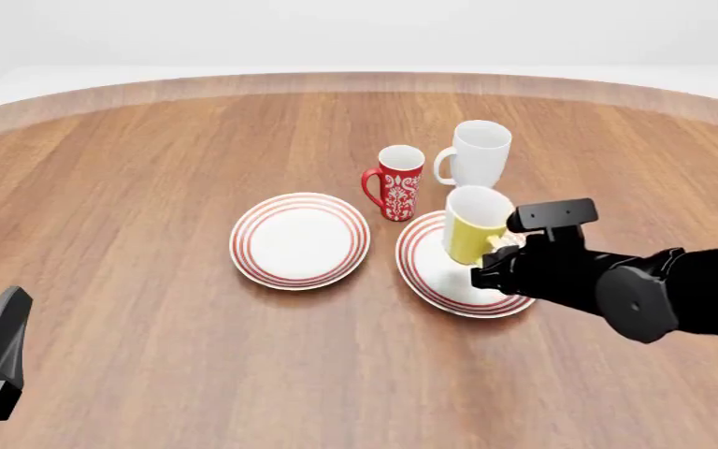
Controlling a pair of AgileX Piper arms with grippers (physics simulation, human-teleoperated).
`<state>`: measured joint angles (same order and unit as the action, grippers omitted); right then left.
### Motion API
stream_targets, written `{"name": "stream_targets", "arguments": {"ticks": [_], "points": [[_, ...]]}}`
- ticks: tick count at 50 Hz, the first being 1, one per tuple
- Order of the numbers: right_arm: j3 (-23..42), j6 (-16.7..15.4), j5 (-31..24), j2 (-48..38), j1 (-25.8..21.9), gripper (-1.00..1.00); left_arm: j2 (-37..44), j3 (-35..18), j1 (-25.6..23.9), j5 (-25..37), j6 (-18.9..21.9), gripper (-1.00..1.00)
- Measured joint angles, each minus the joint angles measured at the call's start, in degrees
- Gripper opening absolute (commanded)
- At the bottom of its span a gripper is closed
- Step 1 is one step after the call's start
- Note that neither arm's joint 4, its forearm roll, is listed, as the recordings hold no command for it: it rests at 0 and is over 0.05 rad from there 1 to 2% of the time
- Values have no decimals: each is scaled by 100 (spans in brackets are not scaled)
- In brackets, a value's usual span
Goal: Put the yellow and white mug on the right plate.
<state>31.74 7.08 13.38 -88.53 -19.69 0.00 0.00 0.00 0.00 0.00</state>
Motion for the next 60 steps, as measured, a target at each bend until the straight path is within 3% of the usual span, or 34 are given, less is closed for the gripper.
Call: {"name": "stream_targets", "arguments": {"ticks": [25,26,47,60], "points": [[29,-73,297,-472,157,-100,0,0,0,0,0,100],[29,-67,304,-483,158,100,0,0,0,0,0,100],[-152,45,434,-377,216,100,0,0,0,0,0,100],[-491,257,336,254,-12,100,0,0,0,0,0,100]]}}
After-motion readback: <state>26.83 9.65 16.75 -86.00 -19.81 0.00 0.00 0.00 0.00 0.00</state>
